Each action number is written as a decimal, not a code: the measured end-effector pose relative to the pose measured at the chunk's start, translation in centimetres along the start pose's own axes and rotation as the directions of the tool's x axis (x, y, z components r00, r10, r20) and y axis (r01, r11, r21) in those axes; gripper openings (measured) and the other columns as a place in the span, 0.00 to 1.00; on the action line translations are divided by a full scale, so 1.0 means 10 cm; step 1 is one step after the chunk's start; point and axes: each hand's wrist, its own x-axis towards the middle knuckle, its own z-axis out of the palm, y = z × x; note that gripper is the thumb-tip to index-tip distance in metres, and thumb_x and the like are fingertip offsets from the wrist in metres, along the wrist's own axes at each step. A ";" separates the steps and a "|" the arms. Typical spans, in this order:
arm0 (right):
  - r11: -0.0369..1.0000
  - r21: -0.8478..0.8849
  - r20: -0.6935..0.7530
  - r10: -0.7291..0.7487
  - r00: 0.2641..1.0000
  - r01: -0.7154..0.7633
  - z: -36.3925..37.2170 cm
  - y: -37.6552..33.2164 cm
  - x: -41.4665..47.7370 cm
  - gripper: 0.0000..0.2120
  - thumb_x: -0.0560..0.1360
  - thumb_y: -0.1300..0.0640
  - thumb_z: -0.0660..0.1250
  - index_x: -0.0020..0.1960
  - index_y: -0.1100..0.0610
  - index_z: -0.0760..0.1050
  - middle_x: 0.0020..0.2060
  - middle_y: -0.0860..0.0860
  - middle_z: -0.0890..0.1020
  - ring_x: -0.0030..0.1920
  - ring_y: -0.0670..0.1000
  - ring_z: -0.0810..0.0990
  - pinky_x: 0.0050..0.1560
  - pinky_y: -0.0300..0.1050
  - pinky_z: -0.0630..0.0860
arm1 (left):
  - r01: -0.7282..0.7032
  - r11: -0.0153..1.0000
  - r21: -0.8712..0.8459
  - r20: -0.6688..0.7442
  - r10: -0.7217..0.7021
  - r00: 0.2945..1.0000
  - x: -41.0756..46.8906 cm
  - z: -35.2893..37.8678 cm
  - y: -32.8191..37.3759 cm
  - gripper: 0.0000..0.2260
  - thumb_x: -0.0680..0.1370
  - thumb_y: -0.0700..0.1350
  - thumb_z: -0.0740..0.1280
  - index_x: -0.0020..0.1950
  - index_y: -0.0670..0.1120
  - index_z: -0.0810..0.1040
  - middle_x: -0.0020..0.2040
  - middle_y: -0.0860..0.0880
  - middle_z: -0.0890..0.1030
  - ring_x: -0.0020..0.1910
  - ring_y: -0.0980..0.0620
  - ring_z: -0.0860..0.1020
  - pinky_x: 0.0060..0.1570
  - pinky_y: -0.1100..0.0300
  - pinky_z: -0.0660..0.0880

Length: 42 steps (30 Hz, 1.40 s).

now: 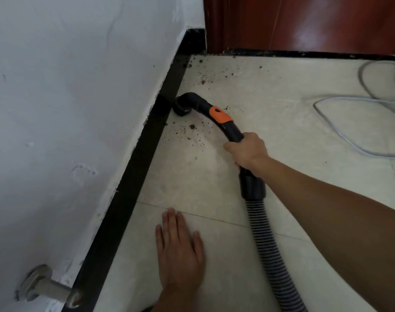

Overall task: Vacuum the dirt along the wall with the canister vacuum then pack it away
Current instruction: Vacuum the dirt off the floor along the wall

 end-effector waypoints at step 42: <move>0.979 -0.193 0.092 -0.054 0.994 0.071 0.13 0.34 -1.05 0.09 0.69 0.52 0.70 0.46 0.55 0.76 0.37 0.55 0.82 0.36 0.58 0.83 0.40 0.54 0.82 | 0.006 0.996 -0.093 -0.044 -0.010 0.999 -0.02 0.02 -0.02 0.28 0.79 0.53 0.50 0.74 0.38 0.65 0.75 0.41 0.65 0.76 0.46 0.60 0.72 0.48 0.54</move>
